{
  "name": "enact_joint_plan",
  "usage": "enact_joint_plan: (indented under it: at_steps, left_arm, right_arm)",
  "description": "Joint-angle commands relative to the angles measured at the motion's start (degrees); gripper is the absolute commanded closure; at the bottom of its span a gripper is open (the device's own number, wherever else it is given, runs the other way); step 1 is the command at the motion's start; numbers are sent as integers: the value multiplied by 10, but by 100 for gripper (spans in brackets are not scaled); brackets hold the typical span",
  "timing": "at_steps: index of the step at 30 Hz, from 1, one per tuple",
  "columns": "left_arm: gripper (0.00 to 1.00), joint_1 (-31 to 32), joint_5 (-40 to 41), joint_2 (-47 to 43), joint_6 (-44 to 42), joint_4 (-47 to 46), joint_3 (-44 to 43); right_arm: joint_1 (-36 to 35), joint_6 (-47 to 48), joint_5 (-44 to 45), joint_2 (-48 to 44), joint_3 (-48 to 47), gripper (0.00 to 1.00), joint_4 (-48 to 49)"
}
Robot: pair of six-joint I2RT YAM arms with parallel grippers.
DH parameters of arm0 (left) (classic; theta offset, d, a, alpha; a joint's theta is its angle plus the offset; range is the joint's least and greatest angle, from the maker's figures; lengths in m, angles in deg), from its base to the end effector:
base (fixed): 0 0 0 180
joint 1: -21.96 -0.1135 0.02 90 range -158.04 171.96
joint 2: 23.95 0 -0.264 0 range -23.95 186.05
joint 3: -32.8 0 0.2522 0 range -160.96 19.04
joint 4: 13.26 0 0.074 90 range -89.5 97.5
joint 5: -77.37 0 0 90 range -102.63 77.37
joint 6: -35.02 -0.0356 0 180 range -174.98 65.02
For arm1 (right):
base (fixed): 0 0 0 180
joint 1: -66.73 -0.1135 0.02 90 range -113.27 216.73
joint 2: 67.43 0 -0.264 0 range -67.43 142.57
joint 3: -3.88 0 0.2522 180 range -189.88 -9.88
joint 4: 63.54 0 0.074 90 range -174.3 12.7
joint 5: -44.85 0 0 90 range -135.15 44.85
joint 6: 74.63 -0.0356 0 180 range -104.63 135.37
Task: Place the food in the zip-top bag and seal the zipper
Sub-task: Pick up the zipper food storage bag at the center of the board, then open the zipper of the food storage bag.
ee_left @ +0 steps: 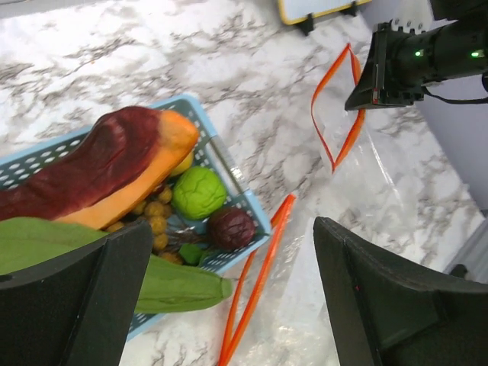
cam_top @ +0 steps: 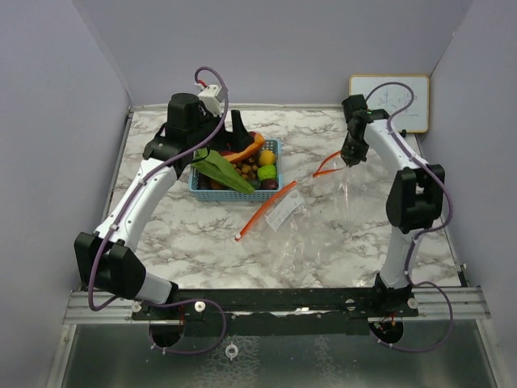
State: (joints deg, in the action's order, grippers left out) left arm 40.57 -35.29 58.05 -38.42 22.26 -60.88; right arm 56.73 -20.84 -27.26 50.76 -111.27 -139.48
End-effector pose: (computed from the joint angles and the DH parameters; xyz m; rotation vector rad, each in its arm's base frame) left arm 0.3064 -0.1177 0.3828 0.3000 2.0169 -0.7841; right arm 0.4127 0.0617 0.2269 0.6831 2.7447 -0.3024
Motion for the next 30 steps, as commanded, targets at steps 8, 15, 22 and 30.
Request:
enact_joint_plan:
  at_steps: [8,15,22,30]
  left_arm:
    - [23,43,-139,88,169,-133,-77]
    - [22,102,-103,140,175,-126,-147]
    - [24,148,-57,164,156,-92,-153]
    - [30,159,12,178,137,-58,-145]
  right_arm:
    - [-70,192,-190,-236,27,98,137]
    - [-120,207,-213,-259,-3,98,127]
    - [-126,202,-236,-277,1,98,133]
    - [-135,196,-269,-296,-9,98,126]
